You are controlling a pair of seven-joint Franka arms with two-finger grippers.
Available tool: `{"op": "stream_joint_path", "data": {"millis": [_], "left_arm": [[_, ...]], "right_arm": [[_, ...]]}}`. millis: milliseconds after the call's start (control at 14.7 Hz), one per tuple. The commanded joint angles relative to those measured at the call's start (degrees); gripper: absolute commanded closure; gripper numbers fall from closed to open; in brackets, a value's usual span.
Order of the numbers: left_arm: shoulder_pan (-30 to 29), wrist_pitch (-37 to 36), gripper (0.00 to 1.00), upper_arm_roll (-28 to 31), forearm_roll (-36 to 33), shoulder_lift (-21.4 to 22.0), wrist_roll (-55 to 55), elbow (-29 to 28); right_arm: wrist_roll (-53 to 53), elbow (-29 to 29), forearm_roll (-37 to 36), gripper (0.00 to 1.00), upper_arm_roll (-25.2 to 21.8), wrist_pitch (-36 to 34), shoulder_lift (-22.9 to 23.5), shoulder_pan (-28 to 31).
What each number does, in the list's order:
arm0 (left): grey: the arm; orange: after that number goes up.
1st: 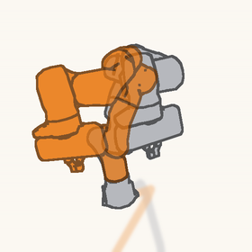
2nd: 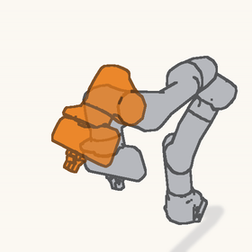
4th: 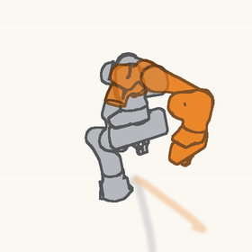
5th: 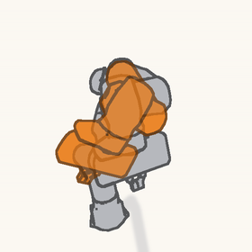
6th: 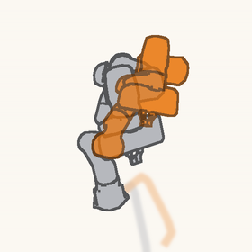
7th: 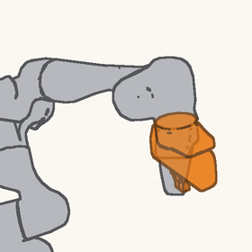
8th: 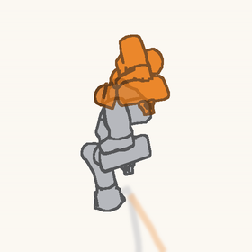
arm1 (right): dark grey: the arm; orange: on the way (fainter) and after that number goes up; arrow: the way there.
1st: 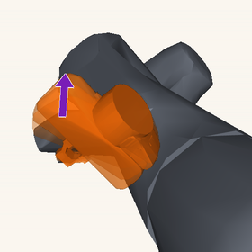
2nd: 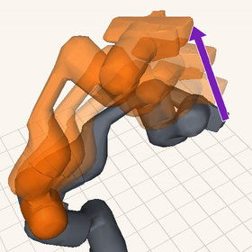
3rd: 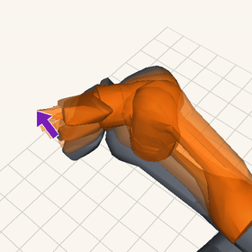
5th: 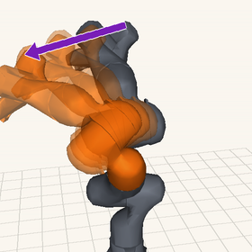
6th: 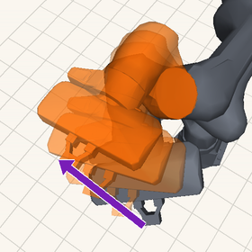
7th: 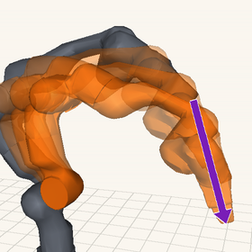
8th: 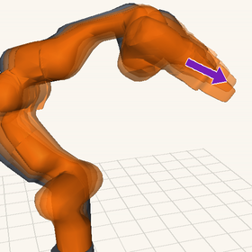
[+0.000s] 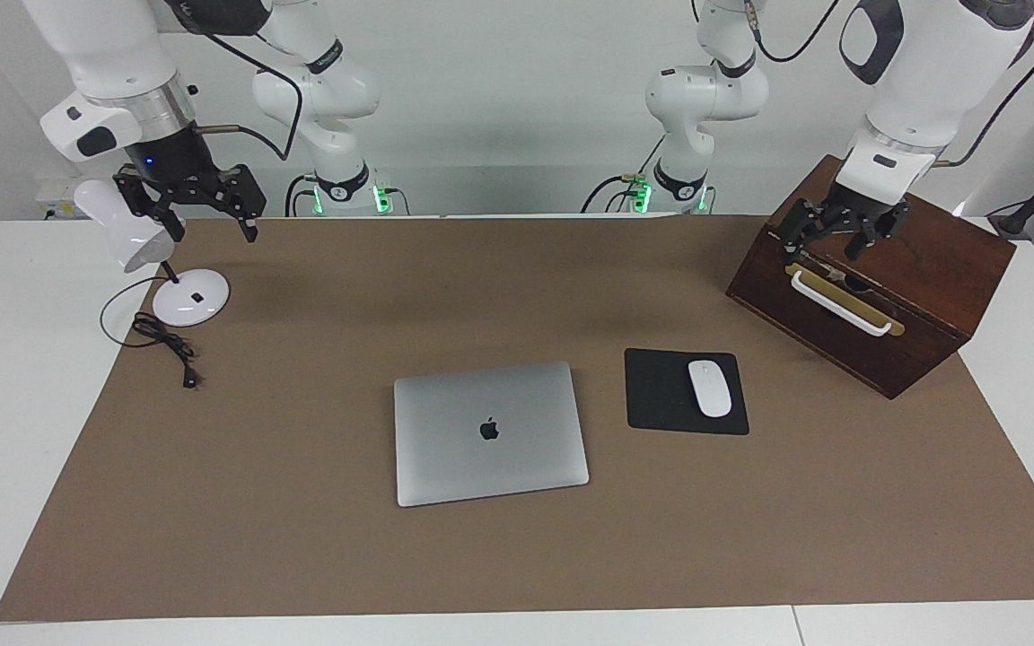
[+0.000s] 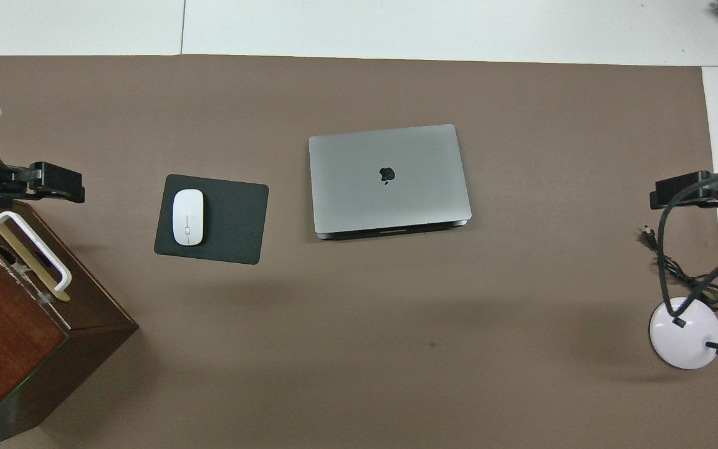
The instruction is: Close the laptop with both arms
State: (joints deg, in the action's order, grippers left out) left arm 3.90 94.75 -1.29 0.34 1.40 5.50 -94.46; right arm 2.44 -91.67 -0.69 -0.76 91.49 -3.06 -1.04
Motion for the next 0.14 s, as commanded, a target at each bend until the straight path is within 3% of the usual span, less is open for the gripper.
{"op": "stream_joint_path", "data": {"millis": [0, 68], "left_arm": [[-0.8, 1.0, 0.0, -0.6, -1.0, 0.5, -0.8, -0.9], [-0.8, 1.0, 0.0, -0.6, -1.0, 0.5, -0.8, -0.9]], "right_arm": [[-1.7, -1.6, 0.5, 0.0, 0.2, 1.7, -1.4, 0.9], [-1.6, -1.6, 0.6, 0.0, 0.2, 1.7, -1.4, 0.8]]}}
